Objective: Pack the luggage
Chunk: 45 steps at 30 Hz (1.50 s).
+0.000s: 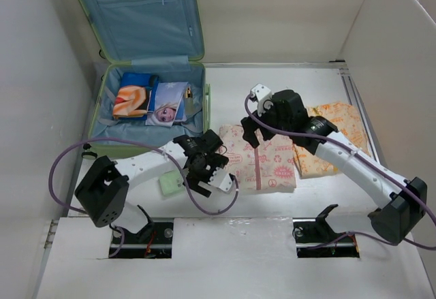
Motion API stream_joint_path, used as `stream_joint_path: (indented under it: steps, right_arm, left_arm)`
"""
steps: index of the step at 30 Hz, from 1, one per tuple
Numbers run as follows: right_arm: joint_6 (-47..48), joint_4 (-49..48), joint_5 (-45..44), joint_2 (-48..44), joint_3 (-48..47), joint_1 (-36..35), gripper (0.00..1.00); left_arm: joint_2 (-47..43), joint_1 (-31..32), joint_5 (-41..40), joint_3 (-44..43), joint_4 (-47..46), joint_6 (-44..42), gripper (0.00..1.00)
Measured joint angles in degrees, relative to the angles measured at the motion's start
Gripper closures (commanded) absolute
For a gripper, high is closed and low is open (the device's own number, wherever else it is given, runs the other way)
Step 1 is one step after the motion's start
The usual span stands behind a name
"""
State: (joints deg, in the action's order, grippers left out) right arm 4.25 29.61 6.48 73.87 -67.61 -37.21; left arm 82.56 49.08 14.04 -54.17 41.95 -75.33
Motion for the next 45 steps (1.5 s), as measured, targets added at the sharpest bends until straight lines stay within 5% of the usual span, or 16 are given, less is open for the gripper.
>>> stream_joint_path:
  steps: [5,7,14,30,38,45]
  right_arm:
    - [0.0,0.0,-0.5,-2.3,1.0,0.0,0.0]
    - [0.0,-0.1,-0.7,-2.7,1.2,0.0,0.0]
    - [0.0,-0.1,-1.1,-3.0,2.2,0.1,0.0]
    - [0.7,-0.1,-0.1,-1.5,-0.7,5.7,0.0]
    - [2.6,-1.1,3.6,1.6,-5.8,13.5,0.0]
    - [4.9,-1.8,8.1,11.4,-12.0,16.9,0.0]
  left_arm:
    - [3.5,-1.0,-1.0,2.5,-6.5,1.9,0.06]
    - [3.7,-1.0,-0.7,2.9,-7.3,2.5,0.2]
    - [3.8,-1.4,0.7,2.1,-6.2,4.0,1.0]
    - [5.2,-4.0,6.1,-28.5,6.3,21.8,1.0]
    - [10.2,-17.8,0.2,-36.4,7.3,27.5,1.0]
    - [19.4,-23.3,-3.7,-42.6,6.3,29.9,1.0]
